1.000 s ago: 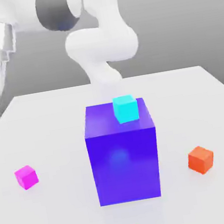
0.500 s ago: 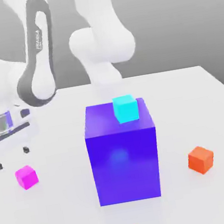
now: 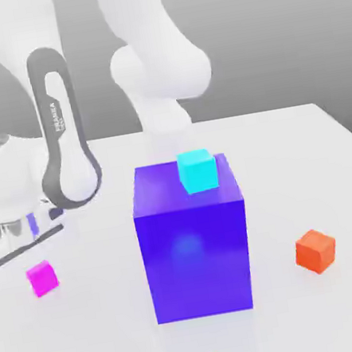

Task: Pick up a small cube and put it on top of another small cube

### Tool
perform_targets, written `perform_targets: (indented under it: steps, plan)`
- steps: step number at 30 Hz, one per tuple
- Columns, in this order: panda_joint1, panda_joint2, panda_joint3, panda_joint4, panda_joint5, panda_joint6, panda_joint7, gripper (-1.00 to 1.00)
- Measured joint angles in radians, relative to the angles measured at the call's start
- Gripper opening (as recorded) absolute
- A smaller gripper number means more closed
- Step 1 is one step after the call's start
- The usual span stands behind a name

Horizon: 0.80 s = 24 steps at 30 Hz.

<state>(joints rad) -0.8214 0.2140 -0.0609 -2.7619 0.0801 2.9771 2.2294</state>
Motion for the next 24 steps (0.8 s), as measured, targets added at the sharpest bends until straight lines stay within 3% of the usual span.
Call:
perform_targets:
  steps: [3, 6, 19, 23, 24]
  plan:
    - [0.007, -0.106, -0.018, -0.020, -0.044, -0.085, 0.032, -1.00]
    - [0.062, -0.126, 0.032, 0.027, -0.079, -0.155, -0.037, -1.00]
    - [0.313, -0.016, 0.362, 0.331, -0.201, -0.364, -0.493, -1.00]
    - [0.418, 0.130, 0.407, 0.446, -0.316, -0.346, -0.574, -1.00]
    - [0.441, 0.170, 0.395, 0.460, -0.344, -0.323, -0.569, 1.00]
